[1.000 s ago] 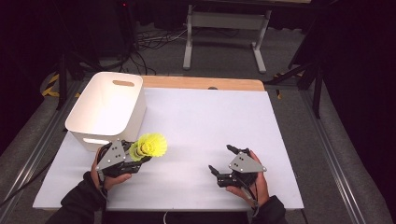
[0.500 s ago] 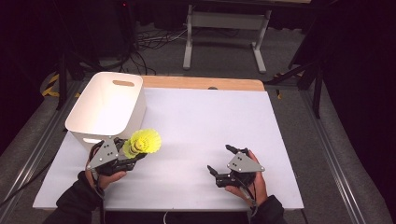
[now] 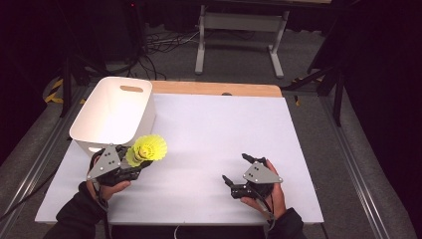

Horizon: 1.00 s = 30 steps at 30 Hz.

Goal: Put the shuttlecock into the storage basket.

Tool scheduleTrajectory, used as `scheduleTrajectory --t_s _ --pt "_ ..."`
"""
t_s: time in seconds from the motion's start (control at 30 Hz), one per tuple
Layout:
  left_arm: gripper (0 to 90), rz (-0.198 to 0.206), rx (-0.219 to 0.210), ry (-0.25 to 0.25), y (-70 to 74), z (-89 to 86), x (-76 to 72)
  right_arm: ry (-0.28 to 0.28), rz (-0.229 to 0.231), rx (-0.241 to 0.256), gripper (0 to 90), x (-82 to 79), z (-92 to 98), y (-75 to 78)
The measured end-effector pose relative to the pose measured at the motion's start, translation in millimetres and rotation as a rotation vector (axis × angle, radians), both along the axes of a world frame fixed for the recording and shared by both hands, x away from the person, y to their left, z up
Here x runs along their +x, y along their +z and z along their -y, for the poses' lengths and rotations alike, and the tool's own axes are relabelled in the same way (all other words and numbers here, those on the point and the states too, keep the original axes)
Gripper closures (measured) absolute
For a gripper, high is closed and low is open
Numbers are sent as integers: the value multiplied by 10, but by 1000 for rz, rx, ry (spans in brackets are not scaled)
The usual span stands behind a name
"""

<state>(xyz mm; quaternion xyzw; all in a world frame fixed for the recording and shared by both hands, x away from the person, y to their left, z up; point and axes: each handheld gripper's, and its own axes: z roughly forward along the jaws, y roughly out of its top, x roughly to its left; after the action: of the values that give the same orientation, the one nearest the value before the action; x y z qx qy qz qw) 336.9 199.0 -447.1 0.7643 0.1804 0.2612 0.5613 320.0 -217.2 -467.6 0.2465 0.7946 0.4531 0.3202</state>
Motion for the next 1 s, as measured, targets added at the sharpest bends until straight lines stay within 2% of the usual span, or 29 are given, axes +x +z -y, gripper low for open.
scheduleTrajectory --t_s 0.43,0.9,1.0 --pt "494 12 -31 27 61 -110 -8 8 -2 -2 107 2 -11 -10" --pt "496 28 -31 48 111 -182 -32 2 -4 -11 119 7 -13 -16" --pt "495 33 -44 50 127 -204 -38 3 -6 -9 120 9 -13 -18"
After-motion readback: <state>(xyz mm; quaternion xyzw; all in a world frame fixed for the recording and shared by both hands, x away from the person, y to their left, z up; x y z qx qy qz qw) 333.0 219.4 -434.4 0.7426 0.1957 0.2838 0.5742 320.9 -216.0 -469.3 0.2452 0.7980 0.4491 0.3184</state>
